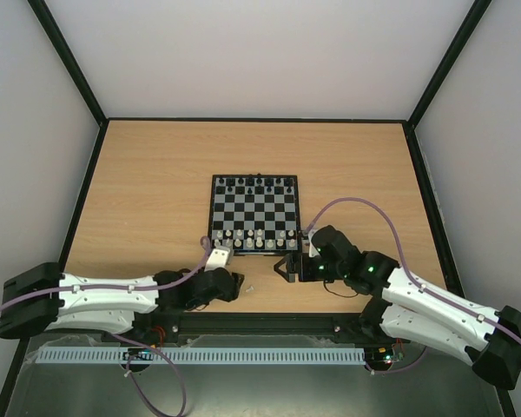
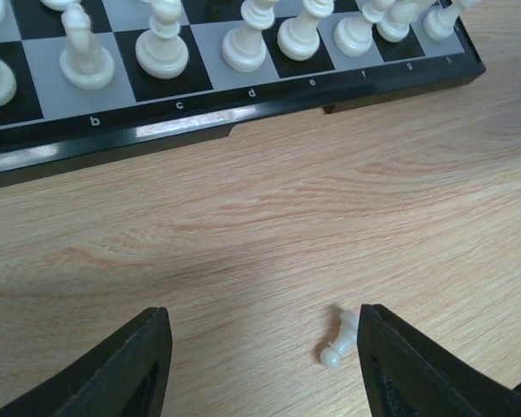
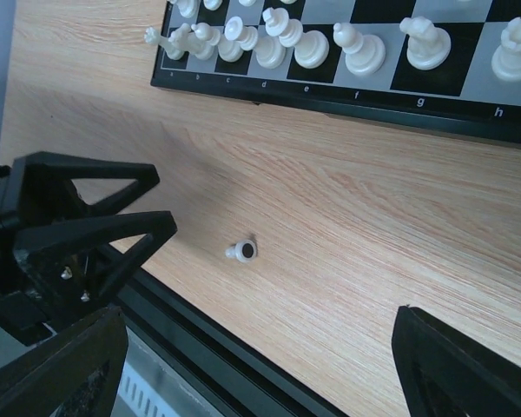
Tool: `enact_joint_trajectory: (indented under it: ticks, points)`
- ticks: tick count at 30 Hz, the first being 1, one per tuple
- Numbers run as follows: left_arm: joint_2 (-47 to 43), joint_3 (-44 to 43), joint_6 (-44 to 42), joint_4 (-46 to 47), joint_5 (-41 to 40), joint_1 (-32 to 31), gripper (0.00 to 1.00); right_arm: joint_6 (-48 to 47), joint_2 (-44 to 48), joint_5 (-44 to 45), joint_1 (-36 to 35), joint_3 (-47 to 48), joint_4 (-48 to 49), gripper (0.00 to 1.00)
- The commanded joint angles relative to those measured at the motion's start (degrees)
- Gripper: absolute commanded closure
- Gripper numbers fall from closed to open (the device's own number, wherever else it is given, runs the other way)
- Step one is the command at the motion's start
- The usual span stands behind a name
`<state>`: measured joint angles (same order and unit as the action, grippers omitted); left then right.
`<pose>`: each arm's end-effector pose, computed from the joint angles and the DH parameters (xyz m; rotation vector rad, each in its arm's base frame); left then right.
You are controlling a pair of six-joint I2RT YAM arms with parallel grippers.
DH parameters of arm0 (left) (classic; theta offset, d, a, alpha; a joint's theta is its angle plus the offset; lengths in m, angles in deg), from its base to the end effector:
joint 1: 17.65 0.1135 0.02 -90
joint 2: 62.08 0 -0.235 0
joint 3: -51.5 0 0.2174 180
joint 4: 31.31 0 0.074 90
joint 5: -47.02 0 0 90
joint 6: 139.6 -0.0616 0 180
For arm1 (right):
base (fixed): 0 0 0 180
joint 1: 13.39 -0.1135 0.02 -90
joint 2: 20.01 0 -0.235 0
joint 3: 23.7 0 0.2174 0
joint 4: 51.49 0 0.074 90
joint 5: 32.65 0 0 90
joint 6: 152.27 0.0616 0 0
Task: Set up the chess pieces on the board
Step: Pick up the chess piece at the center of the board.
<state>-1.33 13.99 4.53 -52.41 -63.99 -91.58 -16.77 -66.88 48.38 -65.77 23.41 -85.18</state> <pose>0.0763 -0.1851 0.1408 0.2266 2.3805 -0.7087 0.1079 0.1558 0.2116 -0.2431 2.3700 1.0880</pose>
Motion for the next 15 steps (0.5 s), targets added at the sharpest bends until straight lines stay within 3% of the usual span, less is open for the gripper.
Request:
enact_joint_trajectory:
  ticks: [1,12,15]
  points:
    - [2.46,-0.48,-3.37,3.98,-6.14,-2.97,0.43,1.46,1.13,0.66,-0.19,-0.83,-0.61,0.16]
    - [6.54,2.62,-8.26,11.99,-6.50,-8.56,0.67,0.39,-0.67,-0.88,-0.18,-0.52,-0.10,0.17]
    - [6.30,3.43,-8.93,13.02,-5.45,-9.54,0.69,0.22,0.00,-0.69,-0.18,-0.74,-0.47,0.18]
